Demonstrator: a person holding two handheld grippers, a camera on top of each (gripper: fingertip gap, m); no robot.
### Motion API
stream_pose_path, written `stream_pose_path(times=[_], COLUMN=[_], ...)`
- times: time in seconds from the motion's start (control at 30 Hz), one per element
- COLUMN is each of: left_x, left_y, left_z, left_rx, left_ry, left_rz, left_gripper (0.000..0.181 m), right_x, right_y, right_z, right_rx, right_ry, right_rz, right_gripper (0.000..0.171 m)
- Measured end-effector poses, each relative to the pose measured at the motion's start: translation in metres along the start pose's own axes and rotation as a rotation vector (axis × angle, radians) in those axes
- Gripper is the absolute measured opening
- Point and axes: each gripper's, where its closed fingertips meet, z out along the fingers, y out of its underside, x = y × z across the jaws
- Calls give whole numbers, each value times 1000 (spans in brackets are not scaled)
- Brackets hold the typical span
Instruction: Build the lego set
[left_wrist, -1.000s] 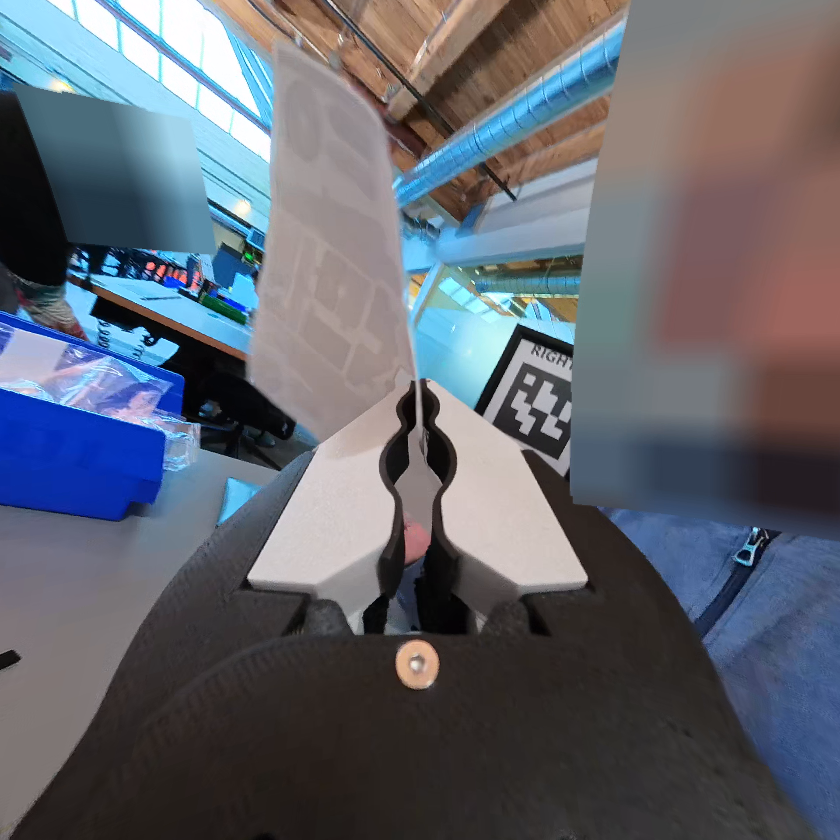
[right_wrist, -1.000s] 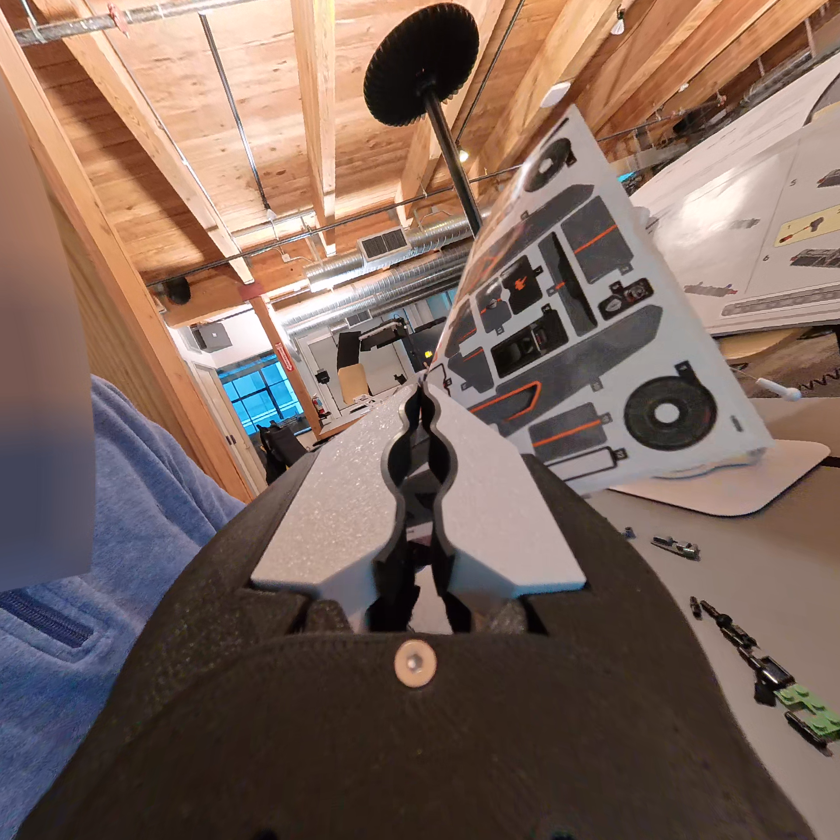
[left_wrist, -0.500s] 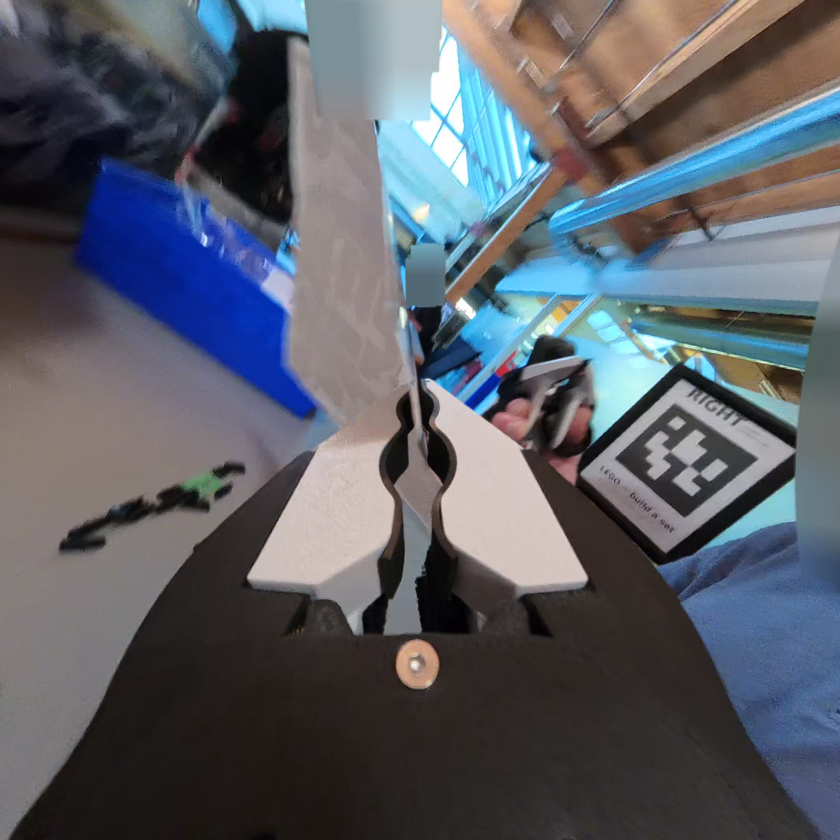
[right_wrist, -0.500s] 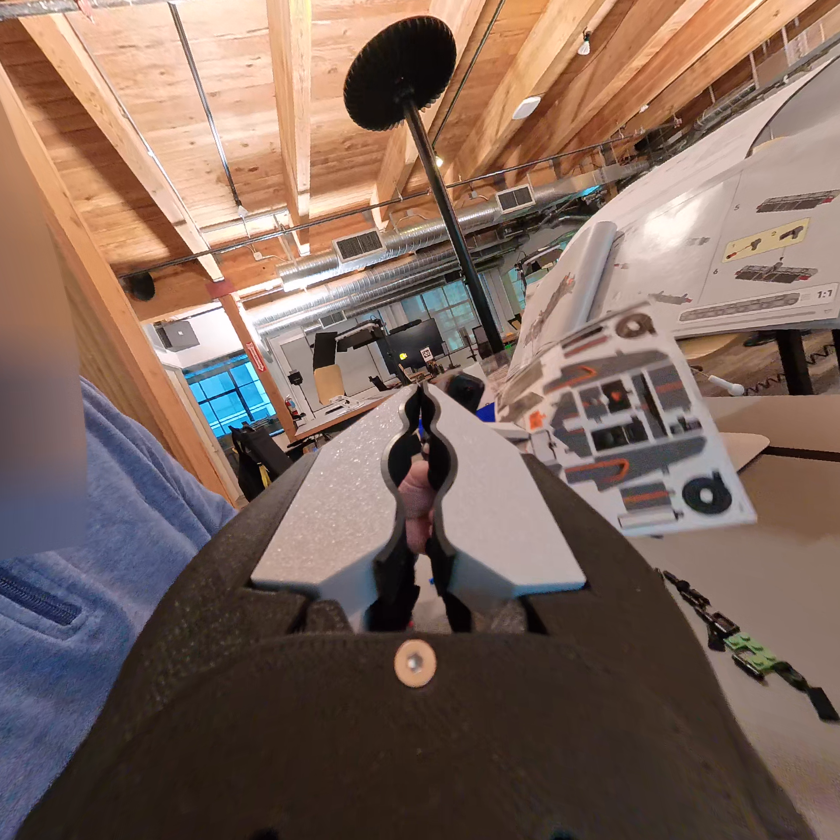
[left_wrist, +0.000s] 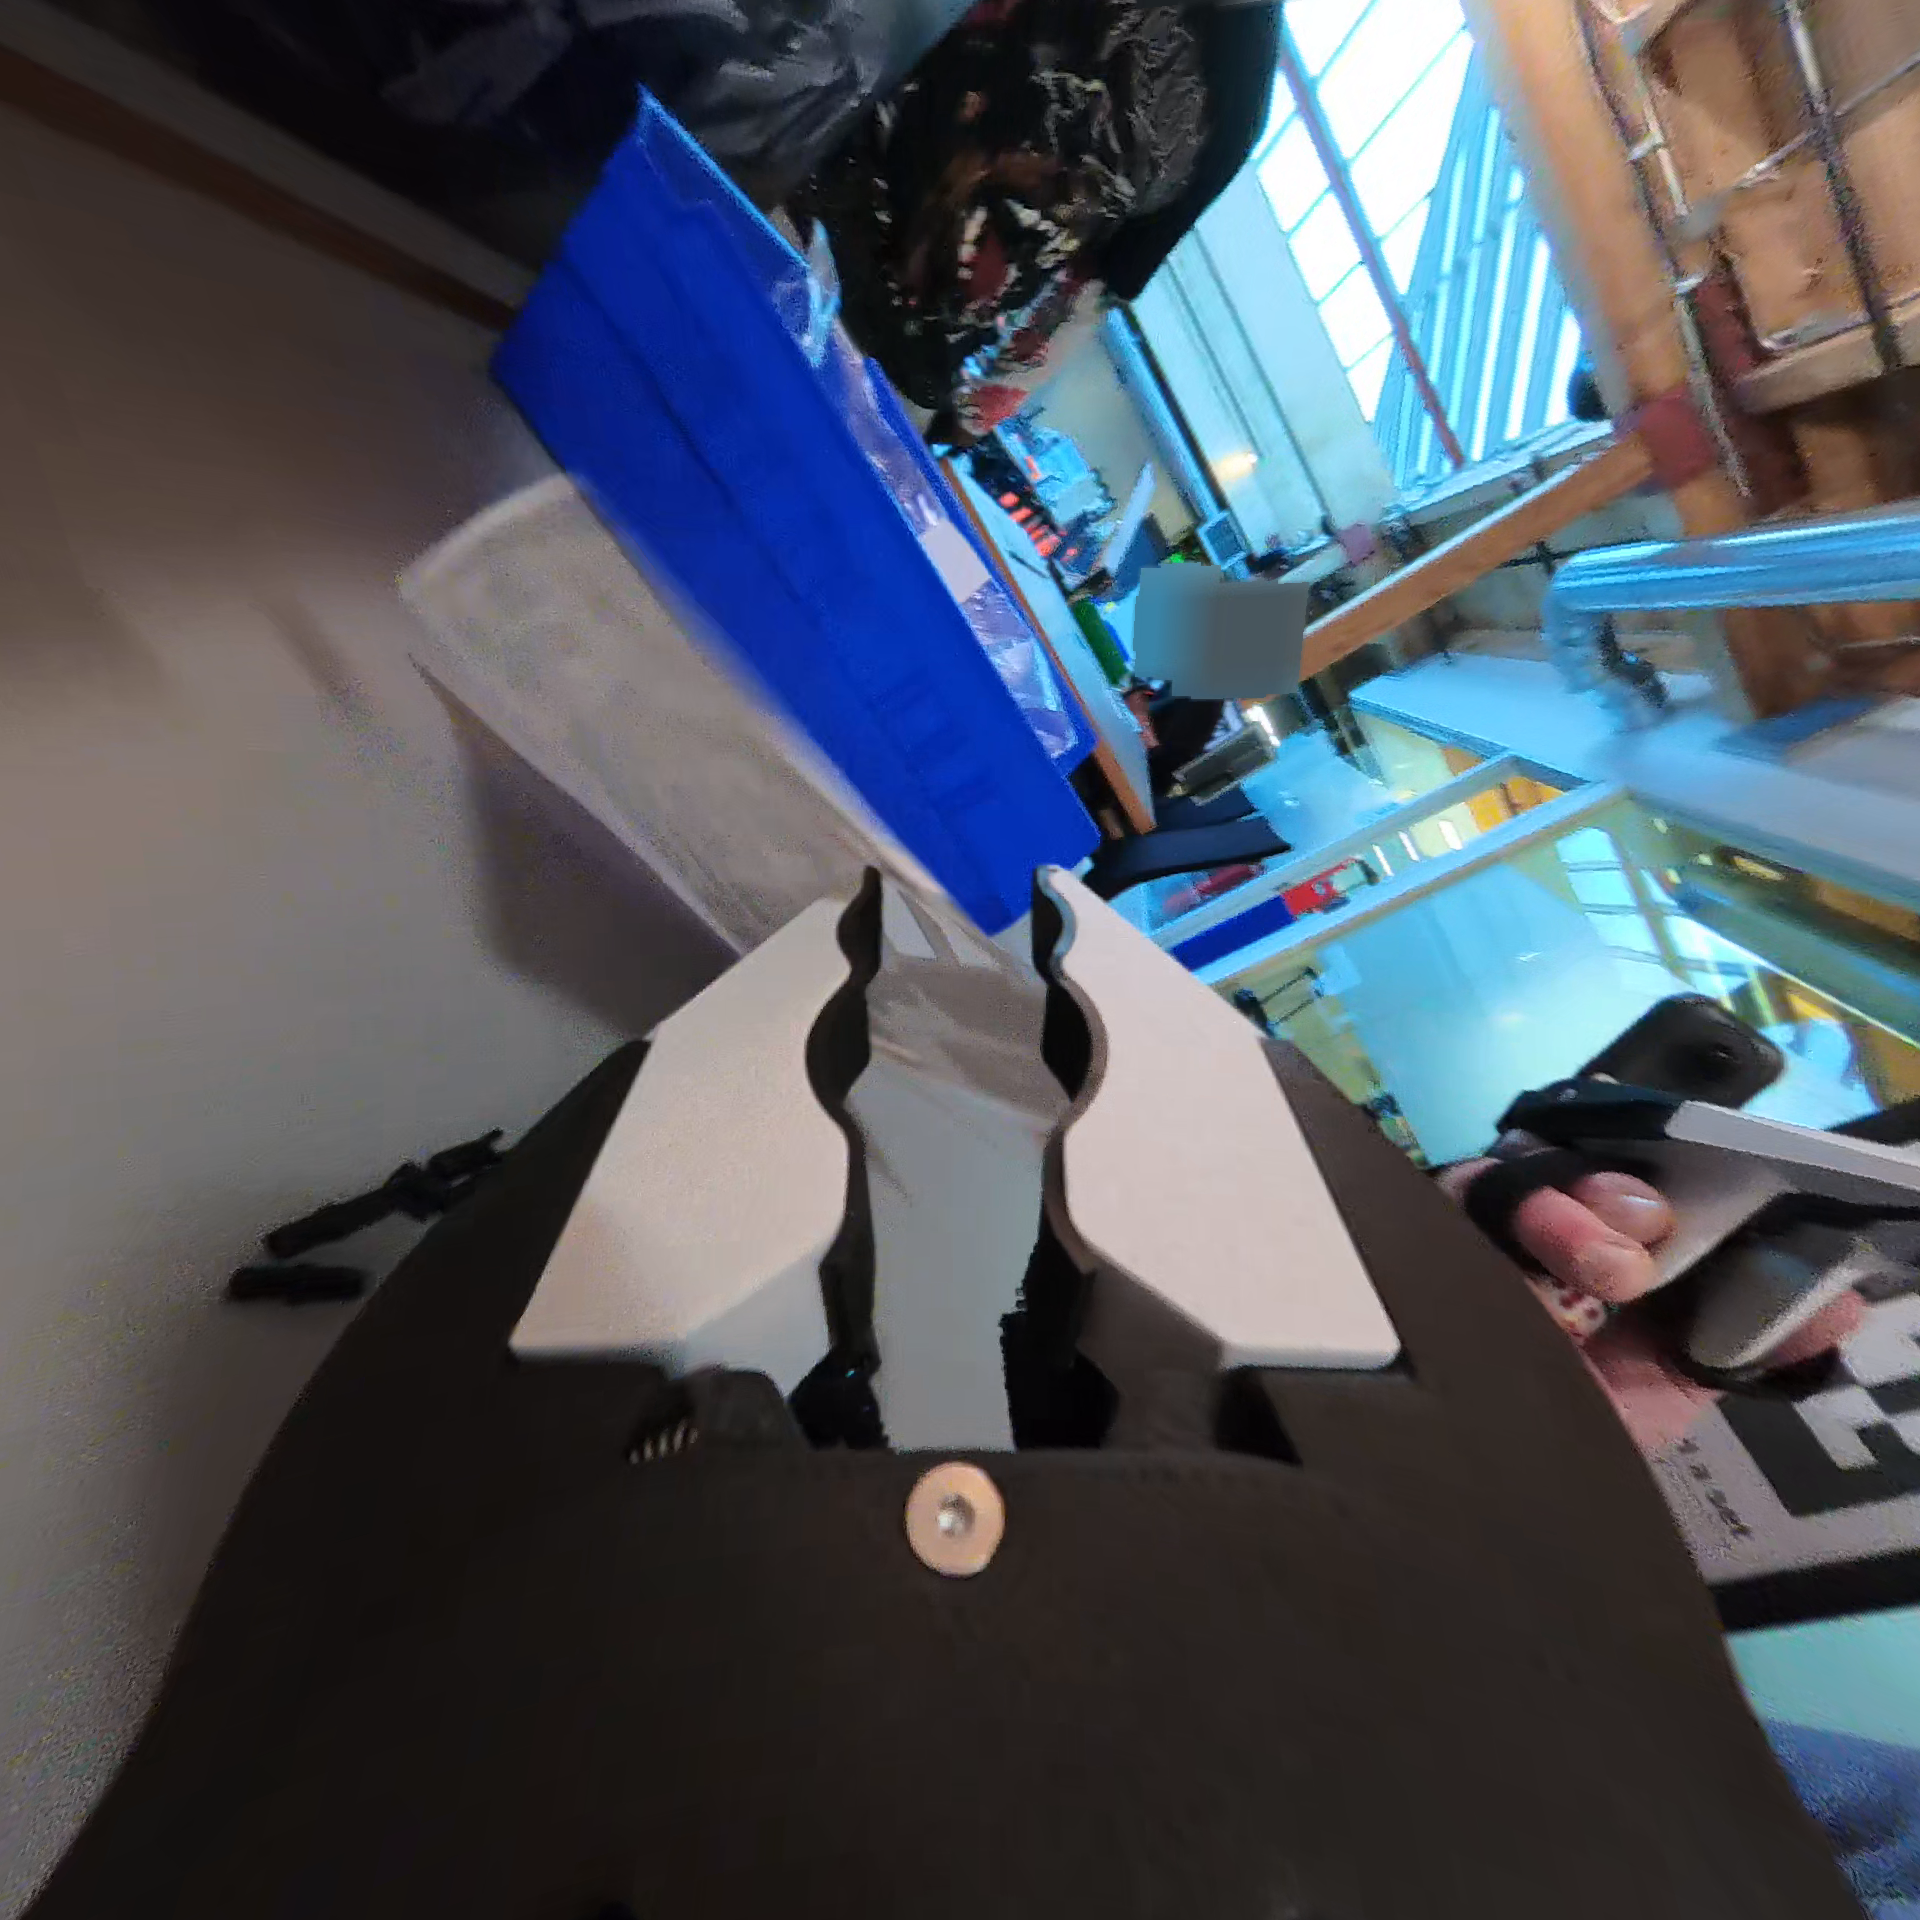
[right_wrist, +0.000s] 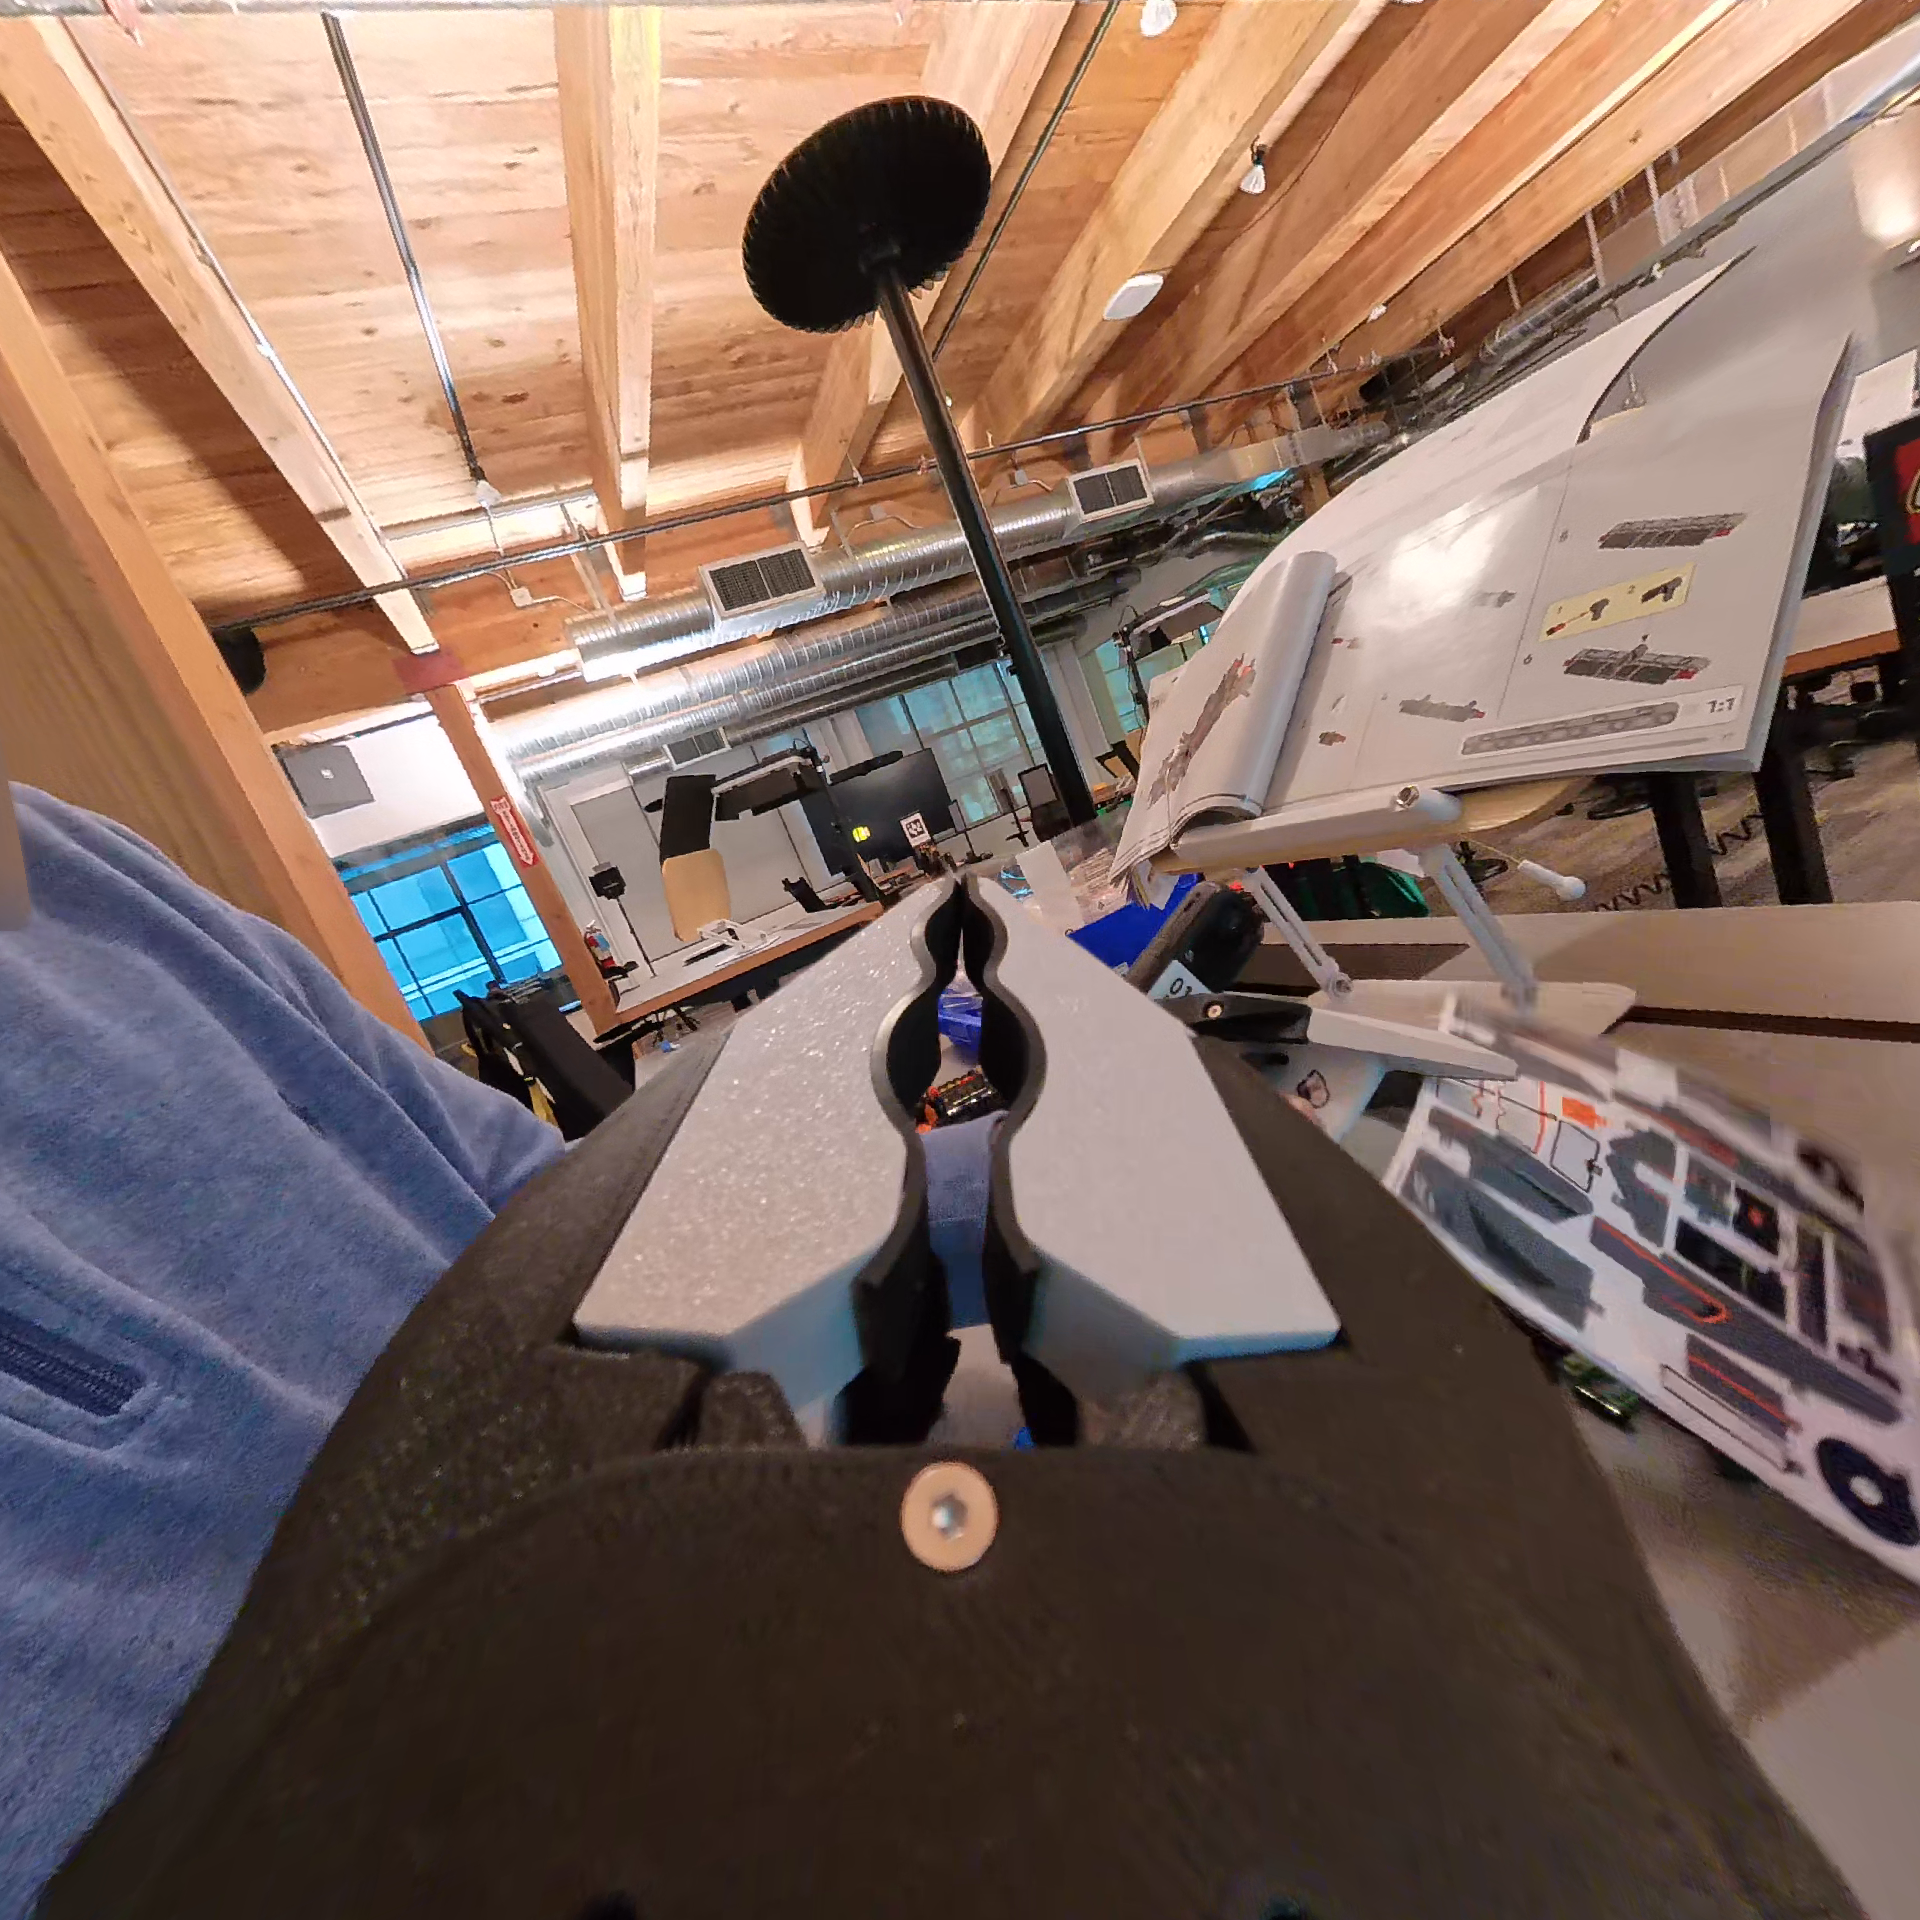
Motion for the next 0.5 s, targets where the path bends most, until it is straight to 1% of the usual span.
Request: stream_pose_path(times=[0.17, 0.23, 0.3, 0.4, 0.5], left_x=[-9, -7, -2, 13, 28], left_y=[3, 0, -5, -12, -12], left_z=[-13, -25, -41, -70, -93], left_rx=[-22, -20, 0, 31, 36], left_ry=[-127, -156, -171, -152, -122], left_rz=[51, 71, 87, 112, 125], left_gripper=[68, 79, 84, 81, 79], right_x=[0, 0, -1, -5, -7], right_y=[1, 2, 2, 4, 5], right_z=[-4, -3, -1, 5, 15], right_rx=[-27, -43, -64, -122, -189], right_ry=[57, 87, 128, 193, 291], right_rz=[-87, -138, -211, -356, -567], right_gripper=[0, 0, 0, 0, 0])
